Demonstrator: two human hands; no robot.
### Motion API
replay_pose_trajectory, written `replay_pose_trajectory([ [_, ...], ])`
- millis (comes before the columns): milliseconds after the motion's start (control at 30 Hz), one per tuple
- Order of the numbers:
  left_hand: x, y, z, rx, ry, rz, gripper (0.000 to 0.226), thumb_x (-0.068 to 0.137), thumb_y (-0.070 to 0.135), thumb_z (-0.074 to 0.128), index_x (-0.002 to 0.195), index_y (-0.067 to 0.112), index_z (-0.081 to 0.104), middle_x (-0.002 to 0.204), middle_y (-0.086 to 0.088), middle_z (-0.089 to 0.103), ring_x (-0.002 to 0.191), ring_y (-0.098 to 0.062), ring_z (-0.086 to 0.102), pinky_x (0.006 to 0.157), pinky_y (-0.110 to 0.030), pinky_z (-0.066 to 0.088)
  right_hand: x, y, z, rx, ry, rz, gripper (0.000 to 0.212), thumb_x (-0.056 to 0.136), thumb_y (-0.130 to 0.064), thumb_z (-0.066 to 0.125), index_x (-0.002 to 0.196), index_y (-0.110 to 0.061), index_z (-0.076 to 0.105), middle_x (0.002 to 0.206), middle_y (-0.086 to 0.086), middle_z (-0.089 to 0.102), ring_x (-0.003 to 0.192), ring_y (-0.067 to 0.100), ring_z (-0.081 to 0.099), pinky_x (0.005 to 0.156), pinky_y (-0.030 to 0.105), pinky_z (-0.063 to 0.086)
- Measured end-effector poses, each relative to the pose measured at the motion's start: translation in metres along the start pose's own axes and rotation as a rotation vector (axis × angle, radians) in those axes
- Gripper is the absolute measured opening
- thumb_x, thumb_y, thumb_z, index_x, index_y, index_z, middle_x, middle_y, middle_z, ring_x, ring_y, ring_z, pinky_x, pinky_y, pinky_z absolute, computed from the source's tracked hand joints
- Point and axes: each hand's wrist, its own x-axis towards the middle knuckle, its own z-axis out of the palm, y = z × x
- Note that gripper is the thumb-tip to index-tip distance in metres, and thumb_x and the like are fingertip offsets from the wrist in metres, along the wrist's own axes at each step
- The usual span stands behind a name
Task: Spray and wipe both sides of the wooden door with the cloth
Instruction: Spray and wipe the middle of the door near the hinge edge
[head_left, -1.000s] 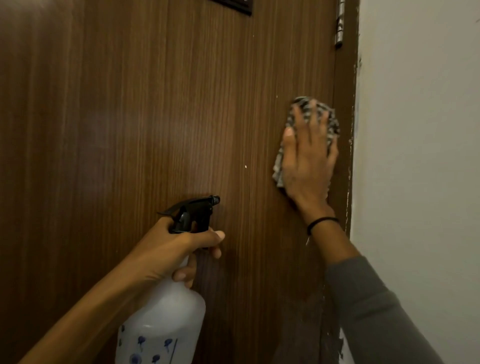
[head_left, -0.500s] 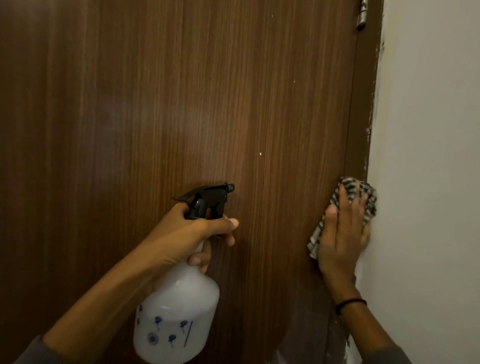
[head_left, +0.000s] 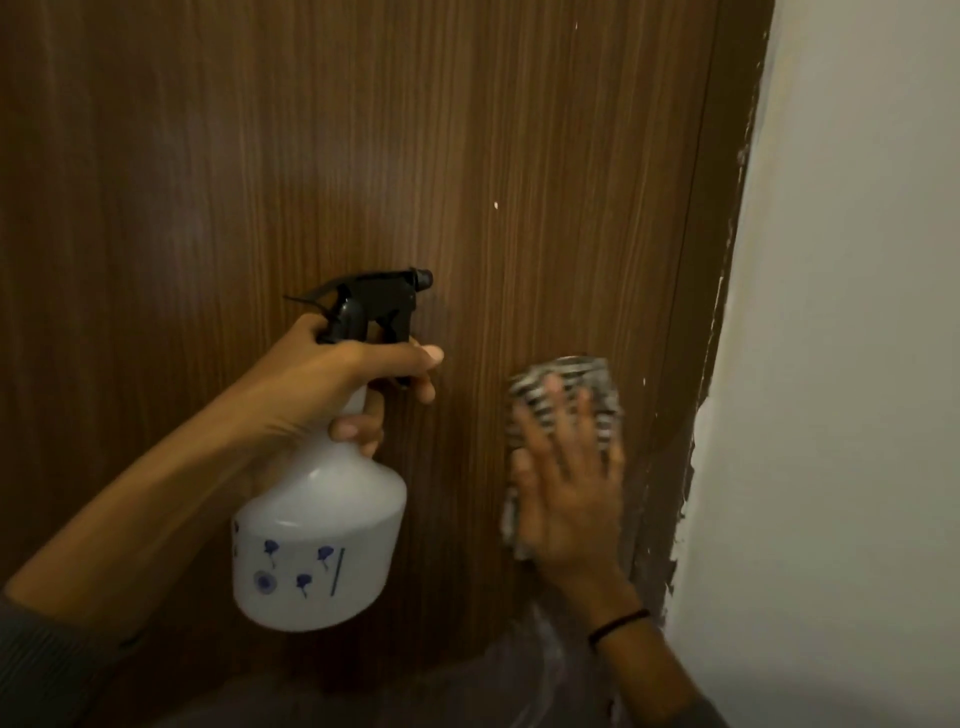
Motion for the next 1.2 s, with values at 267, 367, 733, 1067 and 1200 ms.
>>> replay_pose_trajectory([
  [267, -0.001, -0.001, 0.001, 0.012, -0.016, 0.009, 0.031, 0.074, 0.025, 0.072, 0.096, 0.004, 0.066, 0.085, -0.009, 0.072, 0.034, -0.008, 0.034, 0.038, -0.022, 0.04, -0.01, 0.037, -0.008, 0.205, 0.133, 0.623, 0.051, 0.109, -0.035, 0.024, 0.16, -0.03, 0.016, 0.166, -0.014, -0.001, 0.156, 0.01, -0.004, 0.124, 0.058, 0.002],
  [367, -0.001, -0.002, 0.001, -0.011, -0.004, 0.0, 0.033, 0.072, 0.025, 0.072, 0.097, 0.007, 0.066, 0.087, -0.008, 0.072, 0.036, -0.008, 0.034, 0.038, -0.022, 0.04, -0.011, -0.005, -0.007, 0.218, 0.051, 0.53, 0.053, 0.109, -0.033, 0.028, 0.16, -0.027, 0.02, 0.168, -0.01, -0.003, 0.157, 0.016, -0.007, 0.123, 0.059, 0.001],
  [733, -0.007, 0.0, 0.002, 0.071, 0.0, -0.072, 0.037, 0.071, 0.027, 0.075, 0.101, 0.008, 0.066, 0.087, -0.006, 0.071, 0.036, -0.008, 0.036, 0.039, -0.023, 0.041, -0.06, 0.027, -0.019, 0.376, -0.132, 0.485, 0.053, 0.109, -0.03, 0.03, 0.16, -0.035, 0.016, 0.168, -0.017, -0.005, 0.156, 0.012, -0.006, 0.126, 0.048, 0.0],
  [1067, -0.067, -0.101, 0.079, 0.05, -0.068, -0.318, 0.031, 0.076, 0.017, 0.083, 0.099, 0.007, 0.064, 0.051, 0.002, 0.056, 0.036, -0.009, 0.043, 0.04, -0.022, 0.042, -0.09, 0.025, -0.082, 0.515, -0.154, 0.731, 0.055, 0.105, -0.043, 0.031, 0.156, -0.042, 0.01, 0.165, -0.016, 0.015, 0.152, 0.003, 0.015, 0.117, 0.016, 0.015],
  [1200, -0.078, -0.139, 0.101, 0.037, -0.042, -0.383, 0.023, 0.085, 0.01, 0.079, 0.077, 0.01, 0.057, 0.051, 0.001, 0.049, 0.036, -0.012, 0.043, 0.042, -0.026, 0.04, -0.099, 0.022, -0.093, 0.523, -0.093, 0.751, 0.057, 0.107, -0.04, 0.033, 0.16, -0.035, 0.014, 0.164, -0.02, 0.017, 0.151, -0.003, 0.016, 0.117, 0.011, 0.017],
])
